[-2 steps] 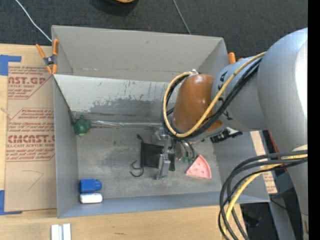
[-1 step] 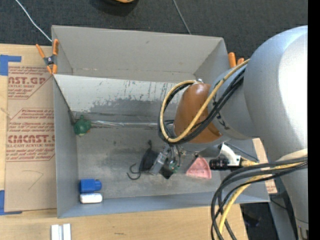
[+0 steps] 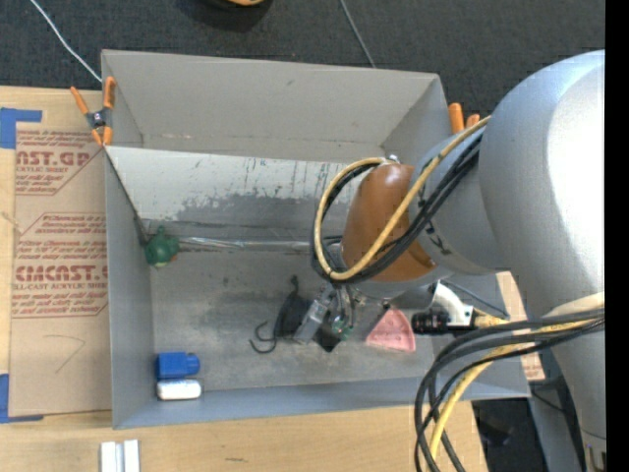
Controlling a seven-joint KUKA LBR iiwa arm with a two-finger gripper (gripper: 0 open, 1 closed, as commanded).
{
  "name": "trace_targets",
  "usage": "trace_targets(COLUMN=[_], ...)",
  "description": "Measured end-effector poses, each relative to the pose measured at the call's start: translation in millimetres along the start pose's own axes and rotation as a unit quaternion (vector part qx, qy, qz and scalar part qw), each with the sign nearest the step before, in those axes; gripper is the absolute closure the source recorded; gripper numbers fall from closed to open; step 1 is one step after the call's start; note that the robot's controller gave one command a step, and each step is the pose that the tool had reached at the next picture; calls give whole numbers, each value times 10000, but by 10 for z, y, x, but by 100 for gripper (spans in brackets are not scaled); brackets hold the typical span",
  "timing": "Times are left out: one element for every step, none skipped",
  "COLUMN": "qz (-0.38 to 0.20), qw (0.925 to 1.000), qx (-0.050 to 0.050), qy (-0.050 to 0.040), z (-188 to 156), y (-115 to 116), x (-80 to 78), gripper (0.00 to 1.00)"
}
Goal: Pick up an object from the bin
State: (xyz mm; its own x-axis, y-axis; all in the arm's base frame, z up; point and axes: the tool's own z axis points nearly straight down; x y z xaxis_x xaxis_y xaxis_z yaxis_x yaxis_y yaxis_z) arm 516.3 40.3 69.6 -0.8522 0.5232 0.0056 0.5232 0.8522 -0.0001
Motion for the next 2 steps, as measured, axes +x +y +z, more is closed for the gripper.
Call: trace_targets(qz=[-3,-4], qw=[10000,10000], qx=[13,14], qy=[21,25], z=[-50,-220], y=[-9,-10], x=[13,17], gripper=[100,100])
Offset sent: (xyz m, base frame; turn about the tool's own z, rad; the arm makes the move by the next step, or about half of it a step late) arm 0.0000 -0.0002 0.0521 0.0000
